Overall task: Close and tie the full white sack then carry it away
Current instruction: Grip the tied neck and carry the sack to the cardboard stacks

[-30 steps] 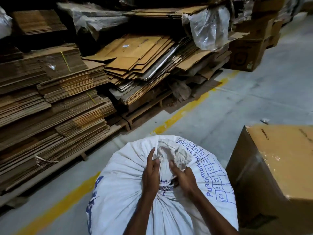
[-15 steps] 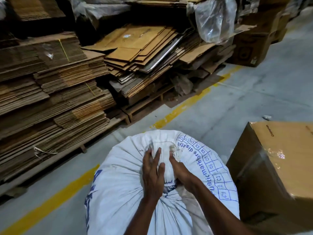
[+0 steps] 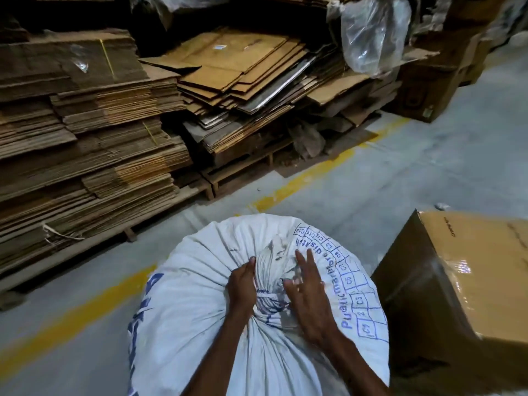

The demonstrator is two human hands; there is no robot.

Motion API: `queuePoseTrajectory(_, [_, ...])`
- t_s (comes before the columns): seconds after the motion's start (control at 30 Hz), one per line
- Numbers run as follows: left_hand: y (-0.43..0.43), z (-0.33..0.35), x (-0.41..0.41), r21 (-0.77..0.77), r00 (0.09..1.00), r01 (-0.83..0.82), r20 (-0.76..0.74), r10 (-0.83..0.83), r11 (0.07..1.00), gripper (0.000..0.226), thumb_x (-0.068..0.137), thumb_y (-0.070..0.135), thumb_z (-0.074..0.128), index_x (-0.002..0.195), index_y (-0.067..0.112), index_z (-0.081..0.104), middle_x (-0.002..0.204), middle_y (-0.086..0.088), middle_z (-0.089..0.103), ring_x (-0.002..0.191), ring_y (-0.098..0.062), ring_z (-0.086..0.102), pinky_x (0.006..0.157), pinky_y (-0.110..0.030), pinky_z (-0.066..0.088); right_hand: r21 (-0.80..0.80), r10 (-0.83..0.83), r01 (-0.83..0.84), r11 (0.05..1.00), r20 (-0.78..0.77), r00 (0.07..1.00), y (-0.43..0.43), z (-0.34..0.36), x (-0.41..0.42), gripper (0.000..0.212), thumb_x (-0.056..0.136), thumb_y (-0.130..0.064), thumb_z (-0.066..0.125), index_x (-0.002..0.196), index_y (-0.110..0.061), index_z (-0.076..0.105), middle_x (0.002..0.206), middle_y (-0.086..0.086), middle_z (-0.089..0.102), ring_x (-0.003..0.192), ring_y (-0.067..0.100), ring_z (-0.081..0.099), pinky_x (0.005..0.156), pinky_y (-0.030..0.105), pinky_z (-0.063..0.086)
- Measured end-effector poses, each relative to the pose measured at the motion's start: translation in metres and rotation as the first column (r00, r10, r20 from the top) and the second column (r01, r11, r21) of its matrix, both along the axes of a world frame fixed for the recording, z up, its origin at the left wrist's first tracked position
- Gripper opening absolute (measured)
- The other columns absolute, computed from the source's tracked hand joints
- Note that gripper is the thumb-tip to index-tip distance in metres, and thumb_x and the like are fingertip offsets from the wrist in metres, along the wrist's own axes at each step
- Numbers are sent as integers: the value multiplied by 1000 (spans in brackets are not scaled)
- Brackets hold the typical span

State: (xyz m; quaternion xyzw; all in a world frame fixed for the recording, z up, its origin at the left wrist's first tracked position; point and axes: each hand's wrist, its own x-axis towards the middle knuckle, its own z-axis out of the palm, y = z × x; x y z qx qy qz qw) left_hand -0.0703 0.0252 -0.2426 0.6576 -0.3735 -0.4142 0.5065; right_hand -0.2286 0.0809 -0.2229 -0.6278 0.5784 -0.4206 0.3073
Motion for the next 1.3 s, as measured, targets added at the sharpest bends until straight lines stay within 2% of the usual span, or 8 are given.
queuePoseTrajectory(0.2, [1,-8,19,28,926,55,-374,-41,998,44,85,48,64,107,12,76,108,-18,75,106,-36,70,100,-55,51,-30,-91,86,996,-308,947,-24,-21,34,69,95,-75,26,135,-32,61,117,-3,77,114,18,67,117,46,28])
queuePoseTrajectory(0.37, [18,17,15,-29,964,-215,152,217,976,37,94,64,43,118,36,47,108,6,65,97,-22,64,87,-42,50,84,-136,204,975,-498,857,-35,-15,46,60,99,-66,23,97,-26,69,73,6,66,78,29,63,90,40,33])
queuePoseTrajectory(0.53, [27,8,16,-293,942,128,335,-23,947,33,103,37,45,131,29,61,146,13,53,133,3,48,108,-20,41,86,-199,276,957,-498,844,-45,-10,52,75,102,-66,23,94,-17,78,84,12,77,94,34,69,99,43,36])
queuePoseTrajectory(0.73, [28,-8,14,-264,986,25,165,20,964,25,101,18,52,90,16,74,87,9,76,86,2,68,78,-18,49,32,-172,194,980,-338,925,-37,-14,50,80,91,-80,21,91,-19,73,81,6,76,95,32,64,94,41,42])
queuePoseTrajectory(0.9, [21,-18,10,-190,950,-43,296,99,981,43,96,42,46,84,10,71,78,-1,76,78,-15,69,71,-36,53,51,87,-77,996,-252,964,-43,-31,29,83,88,-73,37,160,-35,21,170,-8,24,152,13,31,108,43,23])
queuePoseTrajectory(1.0, [18,-15,10,-122,948,-69,301,103,990,48,98,45,42,85,13,76,83,-8,78,84,-23,71,74,-37,53,28,107,-105,994,-399,911,-39,-37,27,66,89,-78,30,134,-38,58,122,-11,73,115,18,65,96,45,34])
queuePoseTrajectory(1.07, [16,-13,9,-48,953,-69,292,80,996,48,101,43,44,86,13,77,88,-9,78,90,-24,70,79,-36,52,-8,8,-12,1000,-380,925,-37,-37,30,59,90,-79,31,104,-34,66,97,-8,77,98,20,66,92,44,36])
queuePoseTrajectory(1.3, [-5,-24,30,-17,963,-3,268,7,1000,24,99,53,43,107,34,56,108,10,69,103,-20,65,92,-41,50,162,-221,330,930,-471,854,-61,-26,59,92,88,-81,13,84,-16,78,90,15,79,94,35,70,100,46,45])
